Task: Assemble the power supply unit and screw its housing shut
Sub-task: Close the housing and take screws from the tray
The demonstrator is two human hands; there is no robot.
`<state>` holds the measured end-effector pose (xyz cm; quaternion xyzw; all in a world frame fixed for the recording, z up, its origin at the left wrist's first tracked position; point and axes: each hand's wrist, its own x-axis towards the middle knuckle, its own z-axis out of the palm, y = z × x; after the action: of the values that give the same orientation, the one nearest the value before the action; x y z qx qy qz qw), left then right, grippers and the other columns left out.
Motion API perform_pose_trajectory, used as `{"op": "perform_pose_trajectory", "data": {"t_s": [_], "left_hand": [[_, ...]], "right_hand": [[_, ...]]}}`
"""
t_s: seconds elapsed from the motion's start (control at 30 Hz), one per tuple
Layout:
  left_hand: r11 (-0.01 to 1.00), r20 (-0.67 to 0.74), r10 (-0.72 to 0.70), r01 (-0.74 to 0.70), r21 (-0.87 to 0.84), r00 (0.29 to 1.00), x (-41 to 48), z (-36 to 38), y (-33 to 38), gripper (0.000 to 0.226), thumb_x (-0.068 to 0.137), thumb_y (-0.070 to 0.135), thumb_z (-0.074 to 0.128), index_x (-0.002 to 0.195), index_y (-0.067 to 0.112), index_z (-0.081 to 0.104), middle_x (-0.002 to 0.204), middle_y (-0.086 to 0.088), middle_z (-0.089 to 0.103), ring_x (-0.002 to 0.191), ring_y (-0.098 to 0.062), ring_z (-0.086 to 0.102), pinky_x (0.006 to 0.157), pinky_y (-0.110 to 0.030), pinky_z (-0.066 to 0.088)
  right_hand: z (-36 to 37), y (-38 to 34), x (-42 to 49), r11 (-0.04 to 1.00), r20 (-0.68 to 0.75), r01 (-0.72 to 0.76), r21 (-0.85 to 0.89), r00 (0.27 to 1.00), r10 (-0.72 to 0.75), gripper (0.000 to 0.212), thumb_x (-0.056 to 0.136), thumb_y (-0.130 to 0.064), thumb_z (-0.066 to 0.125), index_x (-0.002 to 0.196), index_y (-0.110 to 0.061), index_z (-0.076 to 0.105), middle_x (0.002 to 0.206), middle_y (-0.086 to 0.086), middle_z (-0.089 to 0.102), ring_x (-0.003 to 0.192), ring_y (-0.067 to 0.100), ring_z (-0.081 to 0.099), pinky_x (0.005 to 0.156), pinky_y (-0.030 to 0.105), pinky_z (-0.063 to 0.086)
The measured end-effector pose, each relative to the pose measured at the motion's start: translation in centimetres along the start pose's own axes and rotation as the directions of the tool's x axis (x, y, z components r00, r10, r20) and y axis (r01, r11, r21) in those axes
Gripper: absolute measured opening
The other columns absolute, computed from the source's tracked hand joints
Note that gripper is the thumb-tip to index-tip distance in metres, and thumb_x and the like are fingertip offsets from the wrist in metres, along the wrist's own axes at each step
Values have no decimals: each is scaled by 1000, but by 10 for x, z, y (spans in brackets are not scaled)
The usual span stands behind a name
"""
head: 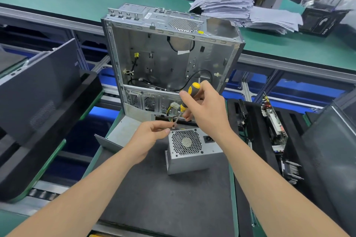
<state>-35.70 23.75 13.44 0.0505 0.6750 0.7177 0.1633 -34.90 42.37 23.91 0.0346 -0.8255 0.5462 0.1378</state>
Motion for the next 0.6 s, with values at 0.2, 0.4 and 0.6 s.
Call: {"op": "perform_pose_trajectory", "data": {"t_s": [0.2, 0.4, 0.6], "left_hand": [[996, -20, 16, -14, 93, 1000, 3, -7, -4, 25, 98, 13, 70, 100, 35, 81, 104, 4, 78, 94, -4, 69, 85, -23, 49], [997, 23, -69, 70, -40, 997, 5, -4, -4, 22, 98, 4, 66, 97, 19, 82, 100, -11, 79, 89, -19, 74, 78, -30, 59], [976, 19, -167, 168, -139, 986, 7, -5, -1, 15, 95, 3, 69, 107, 5, 77, 100, -15, 79, 87, -21, 76, 70, -25, 59]], "right_hand": [[1, -1, 0, 1000, 2, 2, -20, 1000, -2, 30, 96, -37, 73, 87, -19, 51, 71, -1, 73, 52, 19, 72, 48, 24, 55], [0, -1, -2, 999, 20, -4, -41, 1000, 5, 29, 97, -37, 72, 88, -19, 51, 67, -2, 71, 52, 18, 72, 49, 27, 56], [1, 1, -3, 999, 38, -18, -45, 999, 20, 29, 97, -38, 72, 89, -18, 52, 71, 0, 71, 53, 18, 72, 51, 33, 61]]}}
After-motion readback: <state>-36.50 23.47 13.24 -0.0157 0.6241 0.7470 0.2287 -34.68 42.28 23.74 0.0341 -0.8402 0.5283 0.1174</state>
